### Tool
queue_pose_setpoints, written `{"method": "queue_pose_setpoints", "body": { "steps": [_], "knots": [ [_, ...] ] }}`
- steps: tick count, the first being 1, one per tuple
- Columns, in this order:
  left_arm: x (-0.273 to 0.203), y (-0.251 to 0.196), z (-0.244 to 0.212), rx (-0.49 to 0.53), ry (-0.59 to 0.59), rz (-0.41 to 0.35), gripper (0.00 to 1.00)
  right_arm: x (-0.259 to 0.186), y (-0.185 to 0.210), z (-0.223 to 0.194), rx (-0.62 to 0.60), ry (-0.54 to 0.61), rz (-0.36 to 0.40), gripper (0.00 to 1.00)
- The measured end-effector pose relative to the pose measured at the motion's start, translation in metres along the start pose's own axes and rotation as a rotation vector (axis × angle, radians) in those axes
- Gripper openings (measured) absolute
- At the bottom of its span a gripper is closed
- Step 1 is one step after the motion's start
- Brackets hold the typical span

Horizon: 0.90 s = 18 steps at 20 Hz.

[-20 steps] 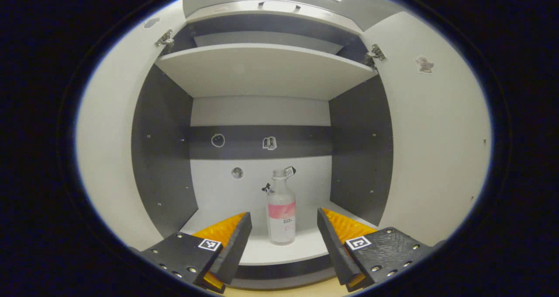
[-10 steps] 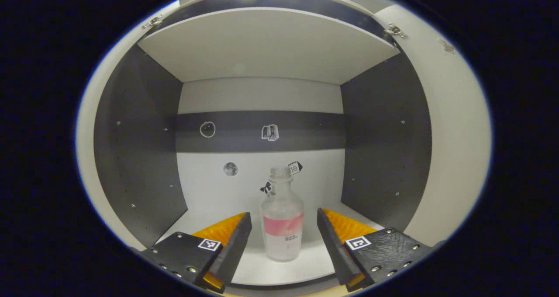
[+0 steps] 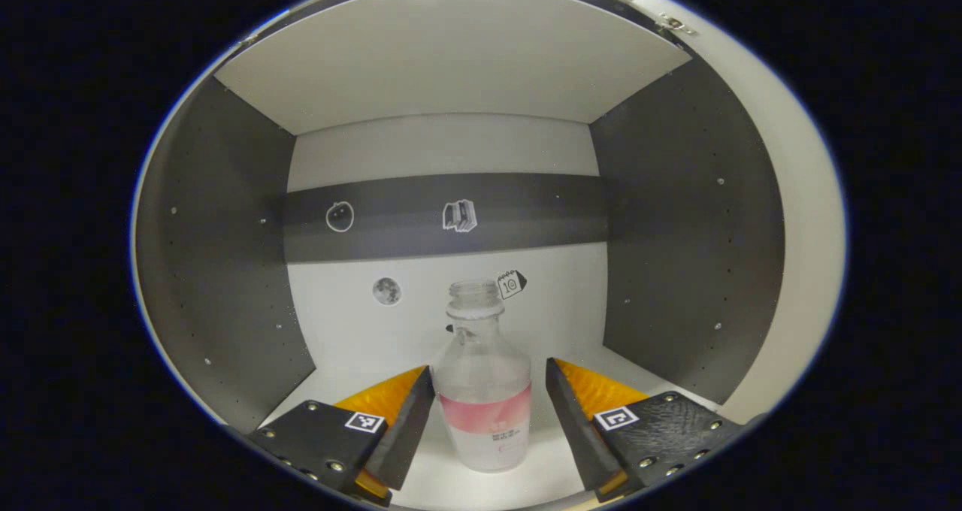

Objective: Grasp the bottle in the cabinet with the left hand and place it on the coaster, then close the right door with the right hand and the left door with the left hand.

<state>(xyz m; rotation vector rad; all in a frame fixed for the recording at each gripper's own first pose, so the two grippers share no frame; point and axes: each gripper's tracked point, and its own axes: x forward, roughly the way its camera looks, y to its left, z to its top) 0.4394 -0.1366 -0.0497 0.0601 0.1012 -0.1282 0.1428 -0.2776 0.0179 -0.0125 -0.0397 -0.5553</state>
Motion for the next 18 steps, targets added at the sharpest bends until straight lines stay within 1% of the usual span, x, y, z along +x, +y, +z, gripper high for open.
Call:
{"method": "queue_pose_setpoints", "body": {
  "steps": [1,2,4,8,9,11,12,14,15,16,17,18],
  "knots": [
    [-0.003,0.001,0.002,0.001,0.0,0.001,0.85,0.002,0.0,0.0,0.002,0.003,-0.001,0.98],
    [-0.001,0.002,0.0,-0.006,-0.013,0.013,0.8,0.004,0.0,-0.002,0.003,0.006,-0.002,0.98],
    [0.004,0.002,-0.001,-0.003,-0.005,-0.001,0.69,0.006,0.0,-0.004,0.007,0.01,-0.003,0.98],
    [-0.001,0.0,0.001,-0.037,-0.005,-0.016,0.69,0.005,0.001,-0.003,0.006,0.015,0.008,0.98],
    [-0.004,0.002,0.003,-0.045,-0.01,-0.016,0.69,0.005,0.003,-0.004,0.006,0.019,0.014,0.94],
    [-0.01,0.004,0.006,-0.046,-0.012,-0.016,0.69,0.003,0.007,-0.003,0.007,0.019,0.027,0.94],
    [-0.016,0.003,0.01,-0.045,-0.013,-0.019,0.69,0.003,0.007,-0.002,0.003,0.017,0.029,0.98],
    [-0.031,0.0,0.019,-0.05,-0.022,-0.039,0.69,0.0,0.007,-0.003,-0.003,0.017,0.034,0.98],
    [-0.039,-0.002,0.025,-0.054,-0.032,-0.051,0.69,-0.001,0.009,-0.004,-0.001,0.023,0.038,0.94],
    [-0.047,-0.004,0.033,-0.057,-0.043,-0.066,0.69,-0.003,0.012,-0.005,0.004,0.032,0.043,0.98],
    [-0.058,-0.004,0.039,-0.059,-0.055,-0.079,0.69,-0.007,0.014,-0.005,0.01,0.04,0.049,0.98],
    [-0.067,-0.005,0.045,-0.061,-0.065,-0.091,0.69,-0.01,0.016,-0.004,0.016,0.043,0.056,0.94]
  ]
}}
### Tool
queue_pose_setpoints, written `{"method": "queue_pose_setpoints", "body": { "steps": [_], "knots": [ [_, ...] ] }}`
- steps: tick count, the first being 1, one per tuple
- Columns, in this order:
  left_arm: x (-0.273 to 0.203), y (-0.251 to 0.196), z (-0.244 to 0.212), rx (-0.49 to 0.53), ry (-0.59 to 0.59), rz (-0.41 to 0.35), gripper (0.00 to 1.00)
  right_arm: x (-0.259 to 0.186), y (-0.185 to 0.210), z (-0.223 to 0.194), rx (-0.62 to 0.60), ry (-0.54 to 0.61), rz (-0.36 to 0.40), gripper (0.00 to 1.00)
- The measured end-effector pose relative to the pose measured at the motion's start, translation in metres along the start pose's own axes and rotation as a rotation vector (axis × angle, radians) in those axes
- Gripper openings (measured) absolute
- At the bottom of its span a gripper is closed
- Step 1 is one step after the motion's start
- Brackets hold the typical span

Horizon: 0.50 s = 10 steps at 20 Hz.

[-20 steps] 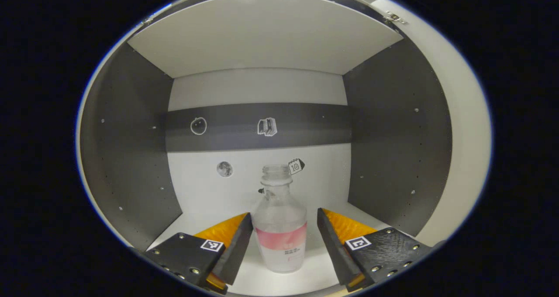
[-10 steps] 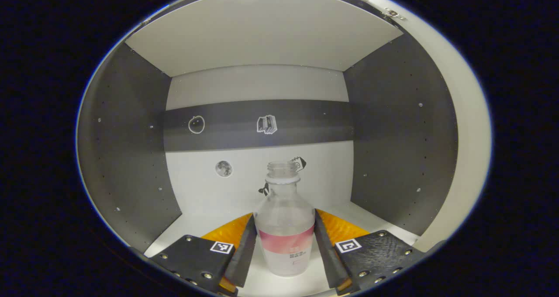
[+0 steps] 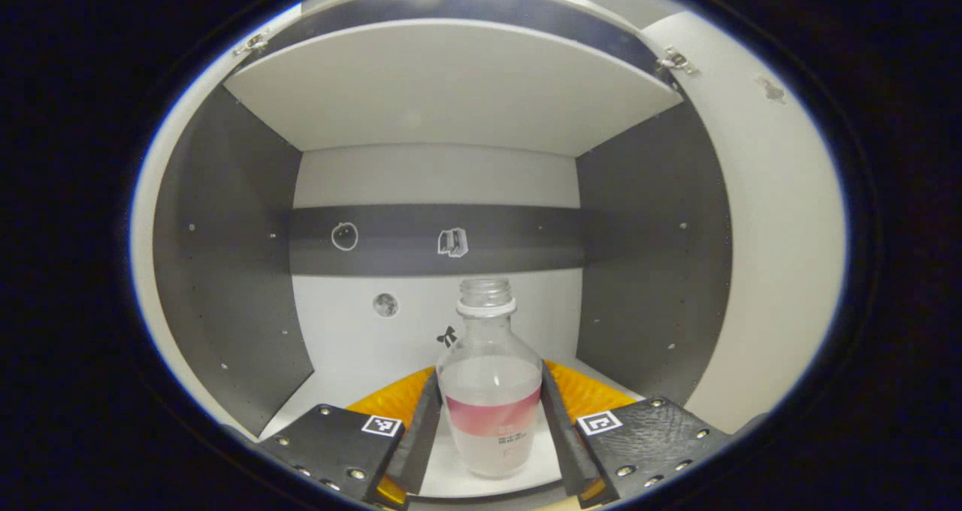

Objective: Grasp the bottle in the cabinet with the left hand and place it on the coaster, then close the right door with the right hand and the left door with the left hand.

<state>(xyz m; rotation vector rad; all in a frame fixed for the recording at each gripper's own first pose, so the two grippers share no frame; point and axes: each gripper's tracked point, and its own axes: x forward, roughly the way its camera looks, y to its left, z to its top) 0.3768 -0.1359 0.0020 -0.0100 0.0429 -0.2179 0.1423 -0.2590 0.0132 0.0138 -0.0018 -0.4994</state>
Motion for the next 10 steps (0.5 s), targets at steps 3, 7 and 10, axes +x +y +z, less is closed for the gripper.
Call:
{"method": "queue_pose_setpoints", "body": {
  "steps": [3,7,10],
  "knots": [
    [-0.036,-0.005,0.021,-0.012,-0.036,-0.036,0.73,-0.013,0.006,0.004,-0.018,-0.01,0.015,0.98],
    [-0.063,0.0,0.029,-0.01,-0.081,-0.067,0.77,-0.031,0.013,0.005,-0.026,0.0,0.045,0.94],
    [-0.084,0.005,0.027,-0.004,-0.121,-0.09,0.77,-0.04,0.019,0.008,-0.026,0.0,0.065,0.94]
  ]
}}
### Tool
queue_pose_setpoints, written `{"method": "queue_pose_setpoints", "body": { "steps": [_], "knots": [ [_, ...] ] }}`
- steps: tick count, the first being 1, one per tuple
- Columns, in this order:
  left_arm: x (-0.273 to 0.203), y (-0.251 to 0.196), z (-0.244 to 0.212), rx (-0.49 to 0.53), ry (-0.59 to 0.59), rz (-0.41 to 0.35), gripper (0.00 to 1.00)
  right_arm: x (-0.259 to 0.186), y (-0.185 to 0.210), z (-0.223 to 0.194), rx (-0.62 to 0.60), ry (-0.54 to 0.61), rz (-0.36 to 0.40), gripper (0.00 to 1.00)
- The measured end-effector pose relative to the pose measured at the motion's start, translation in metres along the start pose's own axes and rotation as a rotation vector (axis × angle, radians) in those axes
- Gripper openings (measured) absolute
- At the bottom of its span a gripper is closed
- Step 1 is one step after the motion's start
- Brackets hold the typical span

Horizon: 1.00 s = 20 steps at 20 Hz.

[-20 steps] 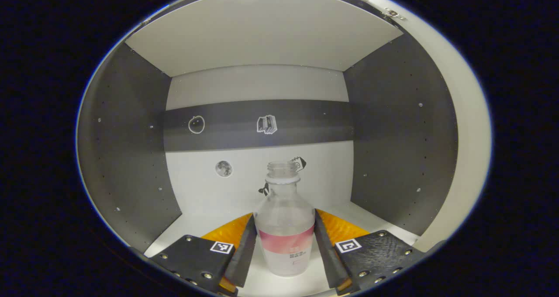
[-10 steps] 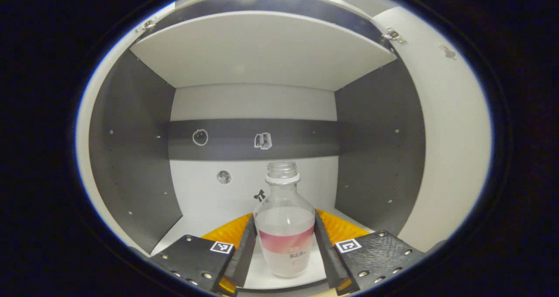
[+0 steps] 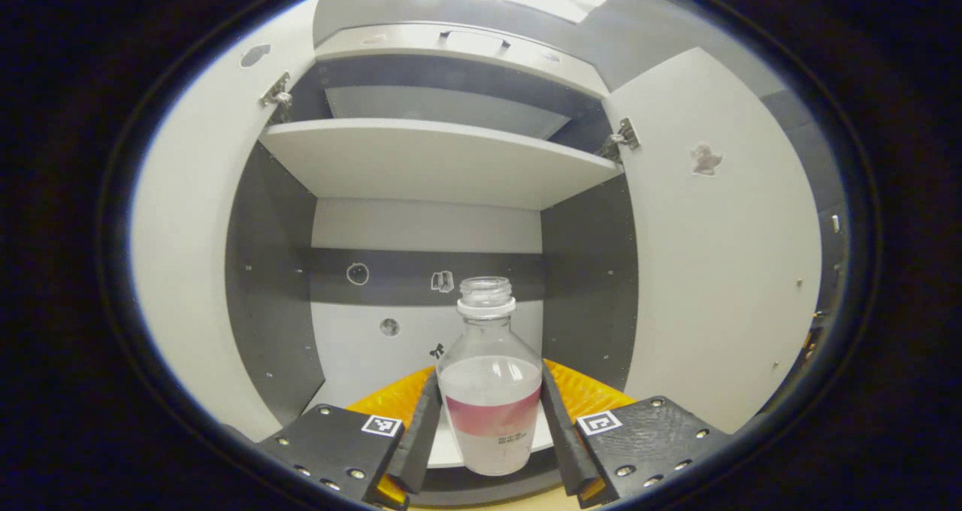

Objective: Grasp the bottle in the cabinet with the left hand and place it on the coaster, then close the right door with the right hand and the left door with the left hand.

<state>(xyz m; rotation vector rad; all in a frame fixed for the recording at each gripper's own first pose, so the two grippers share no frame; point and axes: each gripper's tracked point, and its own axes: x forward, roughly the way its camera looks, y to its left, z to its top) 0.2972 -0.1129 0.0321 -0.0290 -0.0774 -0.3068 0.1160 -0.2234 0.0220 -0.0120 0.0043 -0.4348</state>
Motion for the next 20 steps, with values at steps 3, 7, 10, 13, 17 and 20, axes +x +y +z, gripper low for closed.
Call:
{"method": "queue_pose_setpoints", "body": {
  "steps": [3,7,10,13,17,20],
  "knots": [
    [-0.023,0.001,-0.005,0.008,-0.016,-0.001,0.69,-0.008,0.002,0.005,-0.019,-0.005,0.012,0.94],
    [-0.067,0.014,-0.039,0.018,0.015,0.038,0.69,-0.019,0.009,0.013,-0.013,-0.01,0.035,0.98],
    [-0.101,0.018,-0.079,-0.025,0.054,0.064,0.69,-0.026,0.01,0.014,-0.032,0.004,0.051,0.98],
    [-0.127,0.022,-0.118,-0.08,0.096,0.08,0.69,-0.033,0.013,0.018,-0.029,0.011,0.053,0.94],
    [-0.157,0.019,-0.163,-0.151,0.145,0.085,0.69,-0.043,0.024,0.021,-0.039,0.021,0.068,0.98],
    [-0.179,0.018,-0.203,-0.199,0.203,0.118,0.69,-0.053,0.03,0.023,-0.063,0.021,0.074,0.94]
  ]
}}
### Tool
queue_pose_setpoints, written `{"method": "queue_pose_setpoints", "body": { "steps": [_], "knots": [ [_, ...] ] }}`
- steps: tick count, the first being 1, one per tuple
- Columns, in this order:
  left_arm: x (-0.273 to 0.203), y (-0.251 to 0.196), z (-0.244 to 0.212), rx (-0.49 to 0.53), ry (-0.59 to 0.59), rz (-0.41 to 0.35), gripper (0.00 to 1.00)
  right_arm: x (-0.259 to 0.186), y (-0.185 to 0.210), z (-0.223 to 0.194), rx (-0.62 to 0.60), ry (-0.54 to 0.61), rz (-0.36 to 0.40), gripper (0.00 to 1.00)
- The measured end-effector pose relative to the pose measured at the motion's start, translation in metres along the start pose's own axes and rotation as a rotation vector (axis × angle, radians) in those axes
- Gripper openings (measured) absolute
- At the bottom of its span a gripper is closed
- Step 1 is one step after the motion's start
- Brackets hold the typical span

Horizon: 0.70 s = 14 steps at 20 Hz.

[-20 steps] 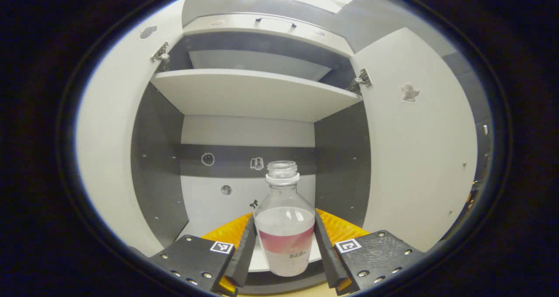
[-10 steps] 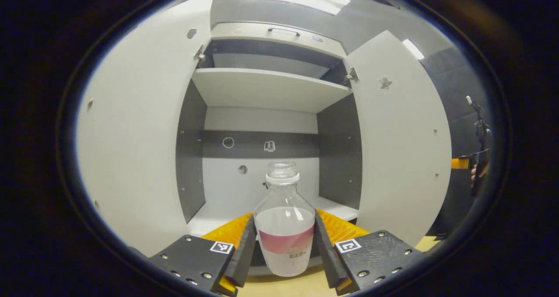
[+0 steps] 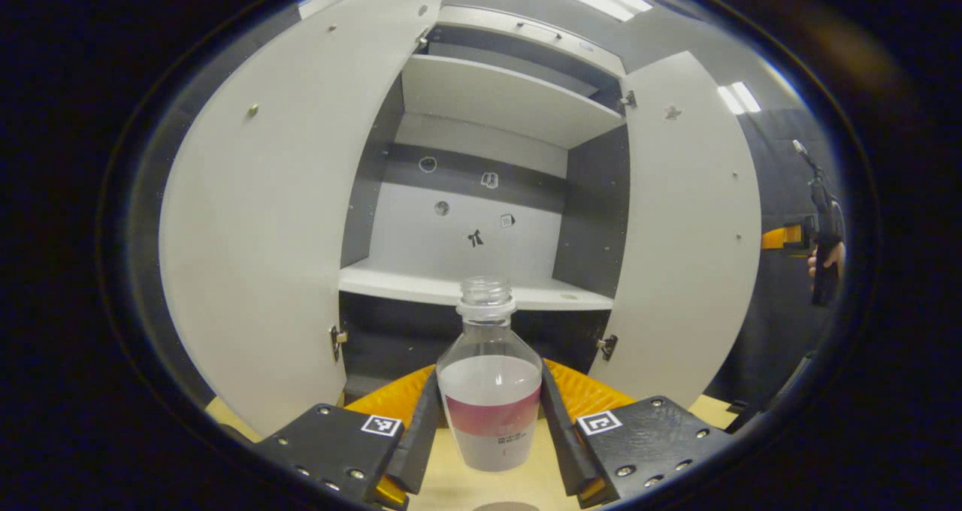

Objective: Grasp the bottle in the cabinet with the left hand and place it on the coaster, then close the right door with the right hand and the left door with the left hand.

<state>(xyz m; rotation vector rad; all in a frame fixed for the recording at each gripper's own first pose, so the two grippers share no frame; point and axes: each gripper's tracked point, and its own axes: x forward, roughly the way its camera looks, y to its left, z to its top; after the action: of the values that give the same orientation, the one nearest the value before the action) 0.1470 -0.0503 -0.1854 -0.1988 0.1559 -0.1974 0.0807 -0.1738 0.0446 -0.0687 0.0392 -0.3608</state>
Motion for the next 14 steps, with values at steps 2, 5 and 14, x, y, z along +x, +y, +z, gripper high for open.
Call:
{"method": "queue_pose_setpoints", "body": {
  "steps": [2,5,14],
  "knots": [
    [-0.008,0.009,-0.035,-0.028,0.043,0.044,0.7,-0.008,0.0,0.0,-0.008,0.001,-0.005,0.94],
    [-0.023,0.011,-0.072,-0.03,0.081,0.069,0.7,-0.019,-0.001,-0.006,0.007,0.029,-0.01,0.98],
    [-0.045,-0.013,-0.139,0.025,0.14,0.014,0.7,-0.049,0.0,-0.008,0.008,0.052,-0.018,0.94]
  ]
}}
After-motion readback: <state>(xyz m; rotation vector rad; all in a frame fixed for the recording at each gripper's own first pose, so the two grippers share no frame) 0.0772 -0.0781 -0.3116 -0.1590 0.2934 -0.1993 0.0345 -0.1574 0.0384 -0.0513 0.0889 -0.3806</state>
